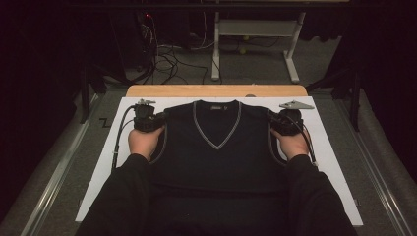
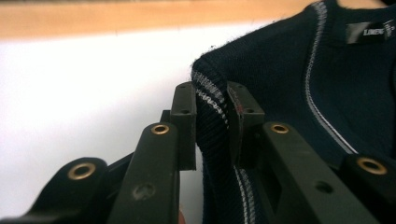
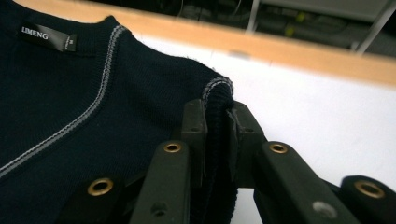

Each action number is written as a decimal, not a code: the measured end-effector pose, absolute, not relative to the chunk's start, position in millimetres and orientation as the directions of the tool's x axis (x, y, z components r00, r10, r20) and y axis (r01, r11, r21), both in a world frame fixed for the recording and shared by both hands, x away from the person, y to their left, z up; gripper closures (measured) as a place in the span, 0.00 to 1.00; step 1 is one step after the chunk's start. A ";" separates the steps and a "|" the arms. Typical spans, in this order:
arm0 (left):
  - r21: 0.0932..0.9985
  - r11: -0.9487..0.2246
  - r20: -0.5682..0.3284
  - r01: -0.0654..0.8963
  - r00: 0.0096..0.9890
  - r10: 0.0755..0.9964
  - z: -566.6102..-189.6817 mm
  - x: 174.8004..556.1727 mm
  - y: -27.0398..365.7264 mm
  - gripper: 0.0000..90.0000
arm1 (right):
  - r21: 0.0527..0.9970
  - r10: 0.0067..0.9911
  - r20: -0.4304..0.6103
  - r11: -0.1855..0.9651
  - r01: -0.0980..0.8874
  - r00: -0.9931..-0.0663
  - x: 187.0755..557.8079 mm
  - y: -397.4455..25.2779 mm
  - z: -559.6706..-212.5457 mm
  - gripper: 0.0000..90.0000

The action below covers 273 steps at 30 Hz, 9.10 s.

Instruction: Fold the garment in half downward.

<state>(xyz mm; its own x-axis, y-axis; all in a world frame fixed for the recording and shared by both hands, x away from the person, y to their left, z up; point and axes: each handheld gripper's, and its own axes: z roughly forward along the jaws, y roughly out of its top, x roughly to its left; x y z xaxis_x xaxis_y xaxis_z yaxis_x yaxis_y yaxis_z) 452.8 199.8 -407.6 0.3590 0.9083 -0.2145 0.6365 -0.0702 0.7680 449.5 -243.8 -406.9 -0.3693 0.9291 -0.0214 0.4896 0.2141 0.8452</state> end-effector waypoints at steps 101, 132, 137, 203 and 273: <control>0.706 -0.275 -0.254 0.653 0.596 0.761 -473.3 220.7 229.3 0.73 | 0.819 0.829 0.013 0.312 0.482 -0.559 215.3 -276.0 -461.5 0.85; 0.779 -0.091 -0.262 0.620 0.454 0.851 -463.4 273.6 264.9 0.28 | 0.865 0.890 0.018 0.215 0.454 -0.456 263.9 -285.4 -458.6 0.34; 0.755 -0.097 -0.273 0.648 0.446 0.852 -463.4 294.3 259.4 0.22 | 0.869 0.906 0.010 0.202 0.452 -0.424 281.2 -285.6 -457.6 0.29; 0.777 -0.170 -0.212 0.606 0.506 0.836 -467.7 293.1 244.8 0.78 | 0.818 0.914 0.049 0.195 0.541 -0.403 295.7 -294.9 -462.6 0.88; 0.805 -0.141 -0.091 0.576 0.355 0.930 -424.7 424.8 233.1 0.84 | 0.856 0.935 -0.072 0.236 0.460 -0.346 412.0 -279.1 -426.9 0.88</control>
<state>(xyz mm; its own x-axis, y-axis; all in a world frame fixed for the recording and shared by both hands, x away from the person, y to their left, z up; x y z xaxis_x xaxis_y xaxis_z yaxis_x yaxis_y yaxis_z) 424.8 233.1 -424.7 0.3552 0.9304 -0.0908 0.5761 -0.1414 0.8051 412.0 -279.1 -426.9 -0.3460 0.9355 -0.0721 0.4604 0.2363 0.8557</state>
